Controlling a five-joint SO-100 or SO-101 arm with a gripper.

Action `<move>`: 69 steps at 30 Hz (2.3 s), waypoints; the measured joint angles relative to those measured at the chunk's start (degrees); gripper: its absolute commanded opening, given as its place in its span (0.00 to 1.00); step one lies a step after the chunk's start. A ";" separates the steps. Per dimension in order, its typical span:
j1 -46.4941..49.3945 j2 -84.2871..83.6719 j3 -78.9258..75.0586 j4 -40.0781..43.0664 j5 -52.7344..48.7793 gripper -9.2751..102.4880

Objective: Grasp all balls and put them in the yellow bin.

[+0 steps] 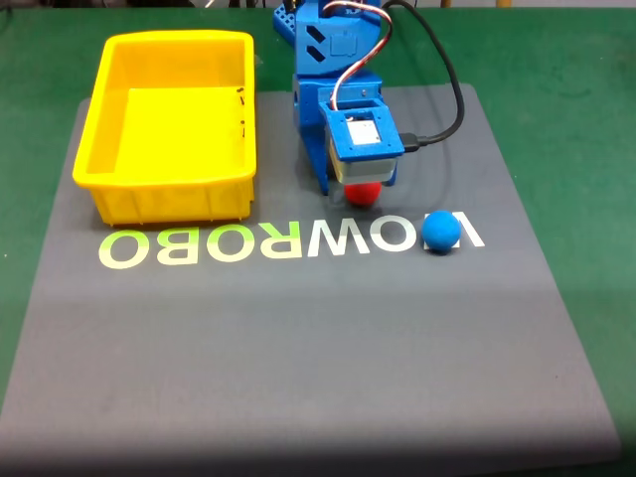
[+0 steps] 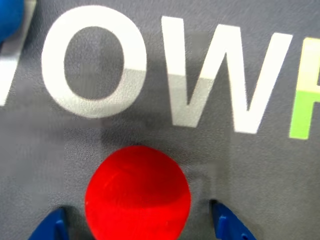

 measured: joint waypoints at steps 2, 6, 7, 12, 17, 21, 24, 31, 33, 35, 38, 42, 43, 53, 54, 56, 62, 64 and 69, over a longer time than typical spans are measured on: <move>0.00 -0.44 0.00 -0.53 0.00 0.37; 0.00 -1.23 -0.44 -1.41 0.35 0.37; 0.00 -1.41 -0.79 -1.58 0.53 0.37; 0.00 -2.46 -1.05 -3.60 1.41 0.36; -0.09 -2.90 -1.14 -4.48 1.41 0.26; -0.26 -3.16 -1.58 -4.57 1.49 0.08; -0.18 -3.25 -1.76 -4.66 1.58 0.08; -0.70 -3.25 -1.76 -4.66 2.55 0.08; -1.23 -2.55 -1.67 -4.66 3.52 0.08; -2.02 -0.88 -1.49 -4.57 4.66 0.08; -4.57 4.39 -2.37 -4.57 6.86 0.08; -5.54 12.57 -5.98 -4.39 8.17 0.08; -5.36 14.33 -6.94 -3.78 8.17 0.08; 8.53 25.66 -9.58 10.81 4.22 0.08; 10.72 26.37 -9.58 12.30 3.60 0.08; 15.73 27.86 -9.58 15.12 2.29 0.08; 27.60 30.94 -8.79 19.51 -0.97 0.08; 30.67 31.46 -7.21 19.51 -2.20 0.08; 34.63 31.46 -5.36 19.51 -4.04 0.08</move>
